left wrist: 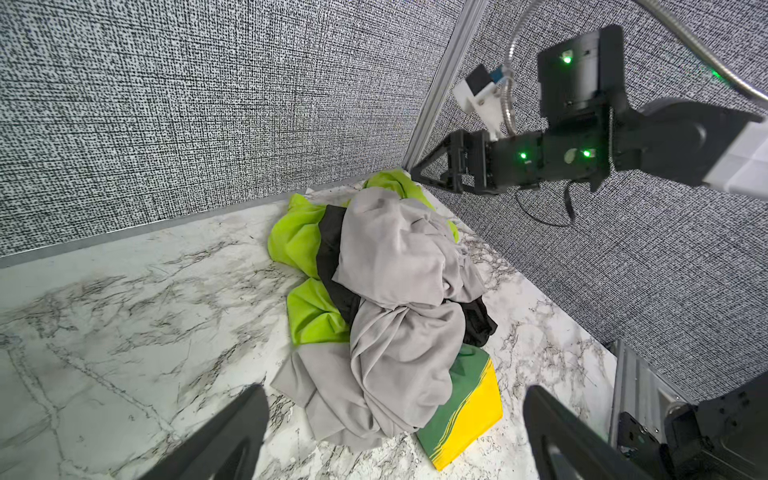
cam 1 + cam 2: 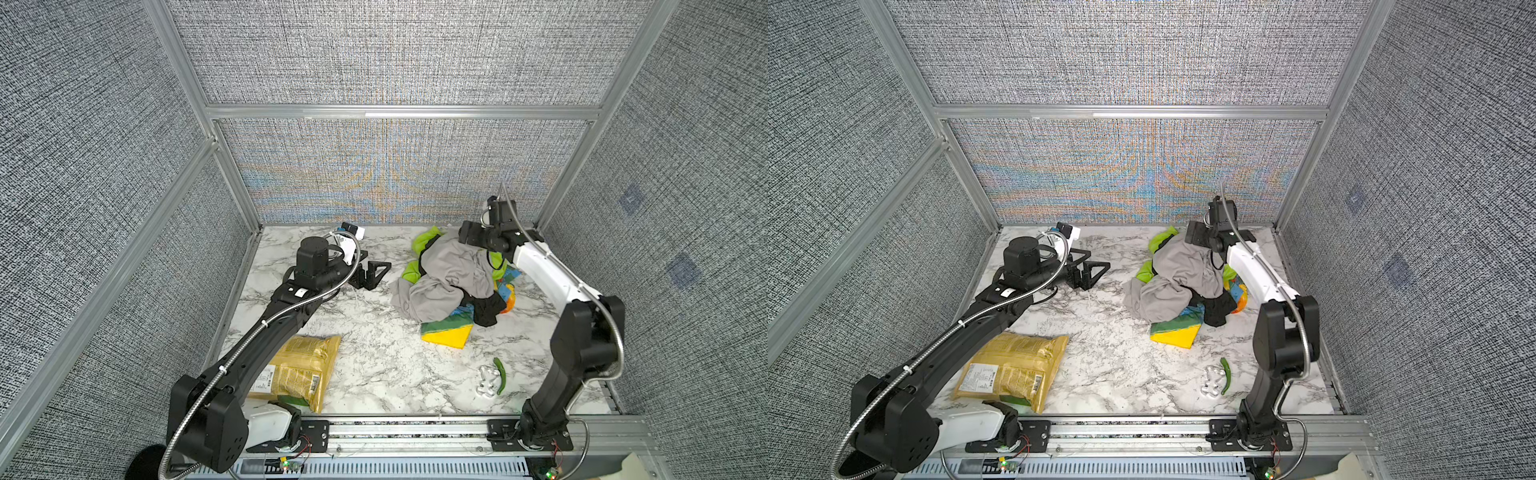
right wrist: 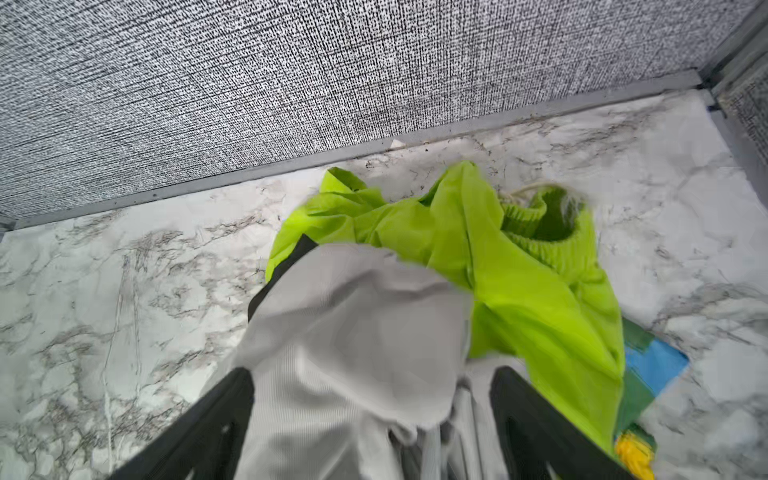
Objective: Pick out a specific cloth from the pile
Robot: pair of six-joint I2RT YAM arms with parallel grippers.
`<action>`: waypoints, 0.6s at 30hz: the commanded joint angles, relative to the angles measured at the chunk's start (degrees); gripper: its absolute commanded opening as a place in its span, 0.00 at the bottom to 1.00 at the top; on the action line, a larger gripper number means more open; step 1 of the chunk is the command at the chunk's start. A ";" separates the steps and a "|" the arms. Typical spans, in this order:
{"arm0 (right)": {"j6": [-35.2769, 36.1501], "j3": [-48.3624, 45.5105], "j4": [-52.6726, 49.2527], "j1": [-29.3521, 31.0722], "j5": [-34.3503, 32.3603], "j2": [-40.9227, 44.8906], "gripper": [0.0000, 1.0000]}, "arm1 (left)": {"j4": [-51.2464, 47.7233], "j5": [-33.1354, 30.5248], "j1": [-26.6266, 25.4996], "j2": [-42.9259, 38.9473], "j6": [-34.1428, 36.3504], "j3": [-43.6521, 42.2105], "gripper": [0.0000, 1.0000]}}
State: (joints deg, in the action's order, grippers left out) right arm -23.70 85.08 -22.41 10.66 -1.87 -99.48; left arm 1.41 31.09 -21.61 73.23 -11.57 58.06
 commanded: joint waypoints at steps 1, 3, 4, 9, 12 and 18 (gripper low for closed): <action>-0.08 -6.08 -1.66 0.24 -0.52 5.11 0.99 | 1.01 0.29 0.00 -0.29 0.16 0.21 0.99; -0.33 -10.00 -2.03 0.46 0.06 7.44 0.99 | 1.16 0.44 -0.08 -0.24 -0.01 0.12 0.99; -0.61 -11.54 -2.34 0.63 0.06 8.06 0.99 | 1.18 0.54 -0.04 -0.24 -0.03 0.12 0.99; -1.48 -14.85 -1.55 1.93 0.46 5.81 0.99 | 1.40 0.81 -0.06 -0.03 -0.35 0.07 0.99; -1.70 -13.84 -0.32 3.03 0.00 2.62 0.87 | 1.24 0.64 -0.12 -0.28 -0.29 0.12 0.99; -2.18 -6.99 -0.93 3.32 -4.78 -0.53 0.24 | 1.34 -0.05 -0.28 -1.73 0.08 -0.14 0.99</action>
State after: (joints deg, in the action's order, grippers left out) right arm -25.65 75.24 -24.97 13.93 -3.27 -99.83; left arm 1.48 31.24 -21.82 72.10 -11.81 57.95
